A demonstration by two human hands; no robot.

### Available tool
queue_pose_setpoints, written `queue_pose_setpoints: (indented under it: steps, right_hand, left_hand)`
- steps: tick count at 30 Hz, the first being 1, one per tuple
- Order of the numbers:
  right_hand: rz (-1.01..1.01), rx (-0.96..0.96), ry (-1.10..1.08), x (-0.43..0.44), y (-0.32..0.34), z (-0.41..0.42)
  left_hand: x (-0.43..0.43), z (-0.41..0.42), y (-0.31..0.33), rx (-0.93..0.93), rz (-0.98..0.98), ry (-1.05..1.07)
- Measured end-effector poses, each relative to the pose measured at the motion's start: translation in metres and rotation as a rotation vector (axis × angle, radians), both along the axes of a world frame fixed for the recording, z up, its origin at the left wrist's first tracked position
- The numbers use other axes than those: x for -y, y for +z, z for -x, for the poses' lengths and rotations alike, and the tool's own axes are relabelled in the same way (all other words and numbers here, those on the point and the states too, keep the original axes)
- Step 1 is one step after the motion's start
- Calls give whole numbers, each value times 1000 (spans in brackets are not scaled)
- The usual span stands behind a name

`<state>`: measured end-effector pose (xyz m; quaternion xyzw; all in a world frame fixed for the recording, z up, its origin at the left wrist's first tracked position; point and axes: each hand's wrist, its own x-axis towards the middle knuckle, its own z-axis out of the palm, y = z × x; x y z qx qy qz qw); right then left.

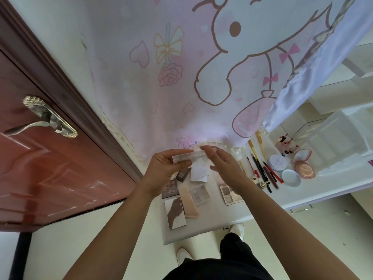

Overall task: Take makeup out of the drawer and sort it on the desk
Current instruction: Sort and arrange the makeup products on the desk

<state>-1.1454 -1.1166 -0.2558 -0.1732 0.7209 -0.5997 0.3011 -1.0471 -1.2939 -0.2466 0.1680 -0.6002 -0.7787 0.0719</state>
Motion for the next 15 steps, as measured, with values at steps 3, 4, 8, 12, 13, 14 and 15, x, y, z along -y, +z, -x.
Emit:
queue_pose_setpoints:
  steps: [3, 4, 8, 12, 13, 14, 15]
  right_hand:
    - [-49, -82, -111, 8, 3, 1]
    - [-66, -87, -160, 10, 2, 1]
    - [67, 208, -401, 4, -6, 10]
    - [102, 326, -405, -6, -16, 17]
    - [74, 280, -395, -8, -17, 19]
    - [60, 222, -372, -10, -17, 20]
    - [54, 168, -326, -12, -15, 22]
  left_hand:
    - [0, 3, 2, 36, -5, -10]
    - [2, 3, 0, 56, 26, -45]
    - [8, -2, -7, 231, 207, -171]
    - [10, -8, -14, 201, 203, 4]
    - [11, -8, -16, 183, 239, 44]
    - [12, -7, -18, 173, 280, 68]
    - [13, -7, -18, 167, 311, 74]
